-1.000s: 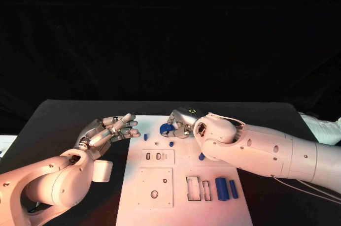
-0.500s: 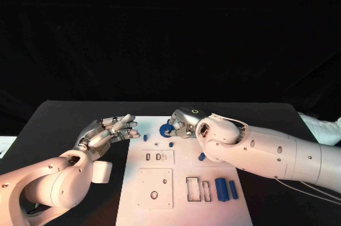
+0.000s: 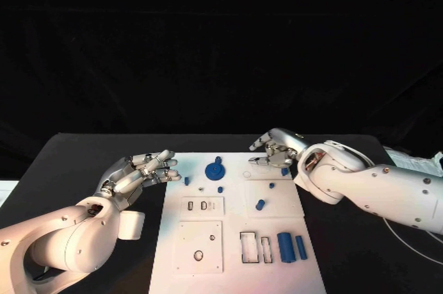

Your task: Assemble the parts on the task board

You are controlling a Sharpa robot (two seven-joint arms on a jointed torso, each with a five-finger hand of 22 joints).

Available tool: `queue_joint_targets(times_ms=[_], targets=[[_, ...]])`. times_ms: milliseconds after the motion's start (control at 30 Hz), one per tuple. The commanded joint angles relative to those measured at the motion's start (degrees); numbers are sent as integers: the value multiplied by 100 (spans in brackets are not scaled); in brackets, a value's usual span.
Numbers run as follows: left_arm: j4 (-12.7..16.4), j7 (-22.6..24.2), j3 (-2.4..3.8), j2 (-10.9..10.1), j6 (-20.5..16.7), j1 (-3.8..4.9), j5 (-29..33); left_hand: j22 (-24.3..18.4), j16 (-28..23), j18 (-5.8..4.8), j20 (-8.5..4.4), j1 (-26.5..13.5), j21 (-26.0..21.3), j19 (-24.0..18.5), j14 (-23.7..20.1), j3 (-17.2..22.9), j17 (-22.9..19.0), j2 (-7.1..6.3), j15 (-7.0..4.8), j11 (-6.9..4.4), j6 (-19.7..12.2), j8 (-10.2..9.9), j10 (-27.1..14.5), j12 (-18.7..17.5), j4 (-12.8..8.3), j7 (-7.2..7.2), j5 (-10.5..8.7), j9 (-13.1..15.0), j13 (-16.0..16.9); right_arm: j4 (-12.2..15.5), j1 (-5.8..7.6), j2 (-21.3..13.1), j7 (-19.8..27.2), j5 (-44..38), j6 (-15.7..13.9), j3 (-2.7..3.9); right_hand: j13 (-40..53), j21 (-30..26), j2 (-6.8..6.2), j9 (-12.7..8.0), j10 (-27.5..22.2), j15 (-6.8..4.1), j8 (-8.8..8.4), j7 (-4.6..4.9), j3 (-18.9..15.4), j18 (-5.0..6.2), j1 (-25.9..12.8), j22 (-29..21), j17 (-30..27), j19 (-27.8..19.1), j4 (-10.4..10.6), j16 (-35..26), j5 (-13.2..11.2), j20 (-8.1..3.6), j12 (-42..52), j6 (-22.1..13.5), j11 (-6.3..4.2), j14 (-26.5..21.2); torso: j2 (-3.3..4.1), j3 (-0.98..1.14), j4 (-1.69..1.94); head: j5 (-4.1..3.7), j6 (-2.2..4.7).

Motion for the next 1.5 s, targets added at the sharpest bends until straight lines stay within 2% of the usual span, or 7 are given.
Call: queue_joint_targets(times_ms=[33,100,233,500,667,1133,1500], targets=[[1,39,3,14,101,5,4,-9,-22,60,5,50,-35,-20,4,-7,5,3,30,18,-7,-21,-23,-33,-33,27,3,-4,-9,-31,5,-169,935,1411,189,-1,34,-20,5,-14,-10,21,-25,34,-6,-57,109,1245,535,396,-66,10,-118,20,38,-12,-7,395,-15,39,-51,9,-7],[-10,42,3,20,105,4,4,-9,-25,60,5,57,-35,-20,5,-4,9,6,30,16,-5,-23,-23,-33,-39,25,5,-3,-9,-51,-10,-310,1057,1564,195,-1,50,-21,9,-19,-3,23,-30,38,-8,-56,165,1243,546,395,-104,15,-156,21,62,-26,-5,398,-22,66,-76,-20,-12],[-46,43,1,53,117,1,4,-9,-25,60,5,57,-35,-20,5,-4,9,6,30,16,-5,-23,-23,-33,-39,25,5,-3,-9,-123,-73,-542,1206,1437,176,-3,50,-22,-4,-26,-7,25,-31,42,-12,-56,253,1243,552,395,-168,17,-153,23,61,-40,-3,400,-36,111,-96,-49,-39],[-105,42,-4,104,134,-5,4,-9,-25,60,5,57,-35,-20,5,-4,9,6,30,16,-5,-23,-23,-33,-39,25,5,-3,-9,-401,-193,-657,1311,1154,126,-6,45,-21,-24,-27,-11,26,-30,43,-26,-57,264,1245,557,396,-181,19,-146,24,52,-42,-2,401,-49,172,-125,-77,-40],[-137,43,-5,123,138,-9,4,-9,-25,60,5,57,-35,-20,5,-4,9,6,30,16,-5,-23,-23,-33,-39,25,5,-3,-9,-455,-280,-677,1374,1114,130,-6,42,-22,-42,-30,-13,27,-32,44,-41,-56,268,1243,554,395,-190,17,-147,25,47,-48,-1,401,-53,200,-132,-69,-42],[-194,44,-6,136,141,-14,4,-9,-25,60,5,57,-35,-20,5,-4,9,6,30,16,-5,-23,-23,-33,-39,25,5,-3,-9,-565,-495,-629,1453,1057,204,-6,28,-28,-75,-35,-24,30,-36,46,-73,-52,274,1230,539,384,-203,8,-167,26,22,-67,3,397,-51,189,-129,-43,-63],[-212,41,-6,133,140,-15,4,-9,-25,60,5,57,-35,-20,5,-4,9,6,30,16,-5,-23,-23,-33,-39,25,5,-3,-9,-599,-546,-602,1475,1039,266,-5,40,-27,-74,-35,-18,30,-33,45,-75,-53,279,1232,553,386,-207,15,-173,27,42,-64,2,400,-52,181,-132,-33,-83]])
